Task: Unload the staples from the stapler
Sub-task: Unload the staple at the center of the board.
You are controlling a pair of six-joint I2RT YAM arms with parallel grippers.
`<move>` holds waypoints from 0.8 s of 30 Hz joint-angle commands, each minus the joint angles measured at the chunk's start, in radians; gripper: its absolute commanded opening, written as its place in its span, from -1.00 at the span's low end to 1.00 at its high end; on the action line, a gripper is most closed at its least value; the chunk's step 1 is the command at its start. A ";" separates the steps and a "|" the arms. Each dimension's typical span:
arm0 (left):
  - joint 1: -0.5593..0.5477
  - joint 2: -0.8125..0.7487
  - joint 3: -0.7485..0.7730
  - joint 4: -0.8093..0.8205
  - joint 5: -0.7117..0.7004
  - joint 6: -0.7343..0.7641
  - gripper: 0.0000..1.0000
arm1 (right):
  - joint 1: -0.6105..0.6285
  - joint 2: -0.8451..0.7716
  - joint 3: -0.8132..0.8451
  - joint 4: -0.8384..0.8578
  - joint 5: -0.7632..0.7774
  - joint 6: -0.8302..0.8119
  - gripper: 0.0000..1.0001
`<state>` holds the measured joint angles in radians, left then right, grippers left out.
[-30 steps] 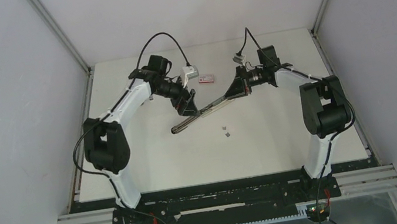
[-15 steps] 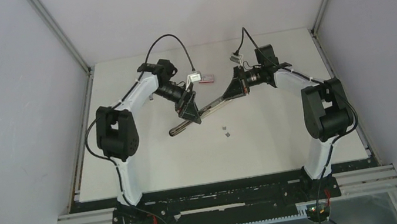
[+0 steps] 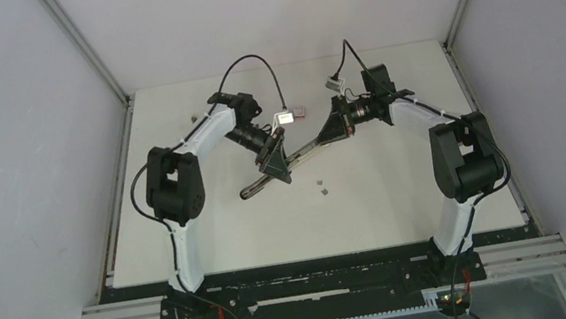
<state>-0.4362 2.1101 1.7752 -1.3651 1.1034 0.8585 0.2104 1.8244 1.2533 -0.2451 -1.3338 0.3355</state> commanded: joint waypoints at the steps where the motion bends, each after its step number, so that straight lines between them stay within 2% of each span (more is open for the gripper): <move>1: 0.000 -0.008 0.044 -0.035 0.069 0.035 0.32 | 0.004 -0.059 0.012 0.024 -0.074 -0.021 -1.00; 6: 0.001 -0.005 0.046 -0.037 0.070 0.032 -0.07 | 0.005 -0.059 0.012 0.016 -0.075 -0.036 -1.00; 8: 0.000 -0.001 0.046 -0.037 0.072 0.027 -0.11 | 0.007 -0.060 0.012 0.011 -0.075 -0.044 -1.00; 12: 0.001 0.006 0.046 -0.037 0.084 0.018 -0.35 | 0.012 -0.059 0.011 -0.002 -0.067 -0.064 -0.97; 15: 0.002 0.007 0.049 -0.038 0.079 0.016 -0.57 | 0.009 -0.057 0.012 -0.007 -0.059 -0.071 -0.51; 17: 0.006 0.010 0.049 -0.037 0.076 0.012 -0.67 | 0.006 -0.054 0.012 -0.008 -0.058 -0.072 -0.30; 24: 0.017 0.034 0.042 -0.031 0.027 -0.017 -0.93 | -0.026 -0.041 0.012 -0.009 -0.039 -0.072 0.08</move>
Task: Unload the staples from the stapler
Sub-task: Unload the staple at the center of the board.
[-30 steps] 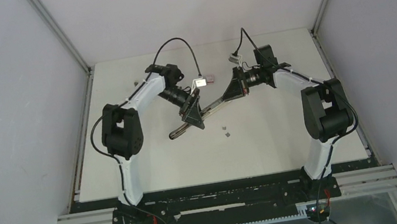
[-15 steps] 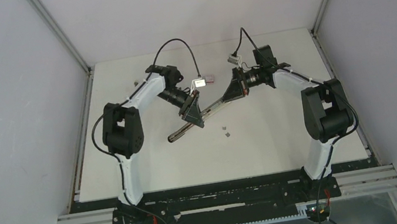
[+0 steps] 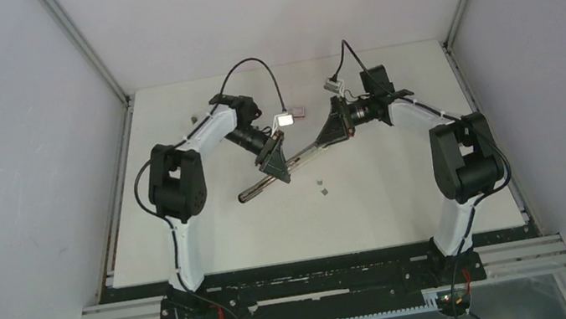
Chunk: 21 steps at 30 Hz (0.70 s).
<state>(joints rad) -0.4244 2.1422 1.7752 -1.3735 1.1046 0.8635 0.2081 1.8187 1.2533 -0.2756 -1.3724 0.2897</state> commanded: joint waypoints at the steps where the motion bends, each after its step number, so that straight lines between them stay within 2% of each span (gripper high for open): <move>1: 0.007 0.005 0.041 -0.010 0.013 -0.043 -0.96 | -0.029 -0.035 0.011 0.019 0.005 -0.027 0.15; 5: 0.012 0.001 0.014 0.057 -0.033 -0.121 -1.00 | -0.050 -0.035 0.011 0.010 0.050 -0.037 0.44; 6: 0.012 -0.003 0.004 0.085 -0.050 -0.149 -1.00 | -0.060 -0.036 0.012 0.006 0.061 -0.040 0.88; 7: 0.012 -0.006 -0.004 0.095 -0.055 -0.157 -1.00 | -0.068 -0.038 0.012 0.004 0.072 -0.041 0.99; 14: 0.012 -0.040 -0.050 0.241 -0.158 -0.289 -1.00 | -0.126 -0.052 0.011 -0.025 0.145 -0.064 1.00; 21: 0.009 -0.089 -0.128 0.432 -0.303 -0.412 -1.00 | -0.151 -0.066 0.011 -0.038 0.151 -0.069 1.00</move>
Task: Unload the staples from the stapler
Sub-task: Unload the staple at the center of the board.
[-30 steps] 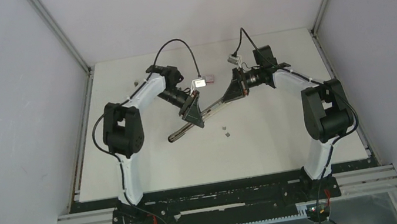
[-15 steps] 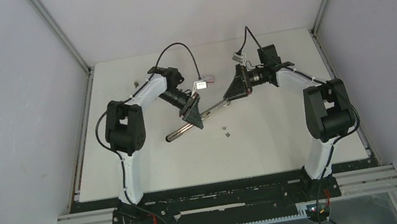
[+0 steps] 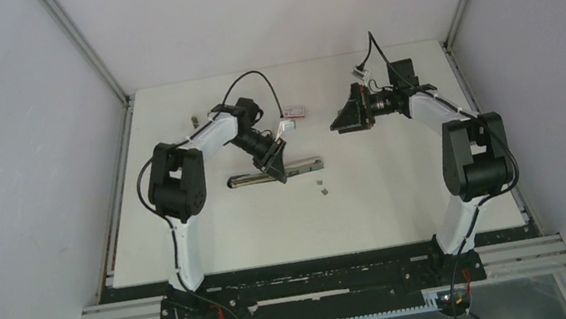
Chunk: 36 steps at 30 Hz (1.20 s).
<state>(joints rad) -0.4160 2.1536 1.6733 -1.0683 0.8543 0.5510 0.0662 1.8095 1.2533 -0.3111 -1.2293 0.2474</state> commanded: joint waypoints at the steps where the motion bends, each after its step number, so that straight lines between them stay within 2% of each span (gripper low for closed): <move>1: -0.002 -0.108 -0.038 0.148 -0.067 -0.110 -1.00 | -0.009 -0.058 0.012 -0.003 0.007 -0.026 1.00; 9: -0.024 -0.211 -0.192 0.391 -0.218 -0.171 -0.99 | -0.010 -0.059 0.012 -0.004 0.009 -0.026 1.00; 15: -0.061 -0.265 -0.274 0.482 -0.308 -0.153 -1.00 | -0.015 -0.062 0.012 -0.006 0.011 -0.029 1.00; 19: -0.123 -0.311 -0.350 0.565 -0.411 -0.131 -1.00 | -0.023 -0.068 0.011 -0.006 0.011 -0.030 1.00; 27: -0.246 -0.413 -0.530 0.763 -0.694 -0.092 -1.00 | -0.066 -0.089 0.012 -0.005 0.006 -0.024 1.00; 36: -0.383 -0.401 -0.621 0.910 -1.032 -0.070 -1.00 | -0.138 -0.099 0.011 -0.002 0.001 0.011 1.00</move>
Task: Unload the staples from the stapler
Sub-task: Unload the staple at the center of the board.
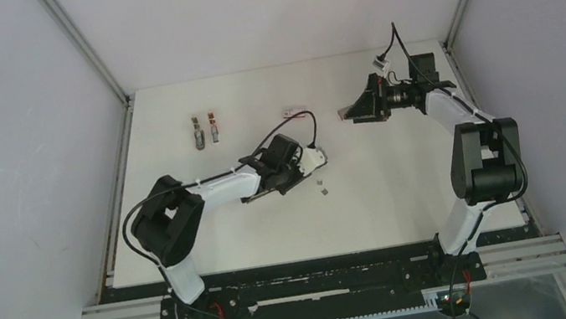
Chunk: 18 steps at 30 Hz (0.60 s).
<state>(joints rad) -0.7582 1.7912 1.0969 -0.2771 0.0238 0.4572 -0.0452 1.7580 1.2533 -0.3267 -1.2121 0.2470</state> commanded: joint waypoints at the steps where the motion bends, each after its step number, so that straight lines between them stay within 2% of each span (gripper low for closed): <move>1: -0.055 -0.037 -0.055 0.143 -0.247 0.025 -1.00 | -0.033 -0.048 0.011 0.014 -0.018 0.014 1.00; 6: -0.127 -0.048 -0.126 0.277 -0.417 0.062 -1.00 | -0.054 -0.042 0.011 0.012 -0.018 0.023 1.00; 13: -0.127 -0.063 -0.108 0.253 -0.399 0.009 -1.00 | -0.060 -0.033 0.012 0.012 -0.021 0.031 1.00; 18: -0.080 -0.068 -0.050 0.175 -0.315 -0.080 -0.99 | -0.060 -0.037 0.012 0.011 -0.022 0.033 1.00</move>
<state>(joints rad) -0.8795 1.7912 0.9852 -0.0807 -0.3241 0.4534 -0.1024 1.7576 1.2533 -0.3271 -1.2129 0.2691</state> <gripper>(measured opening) 0.364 0.997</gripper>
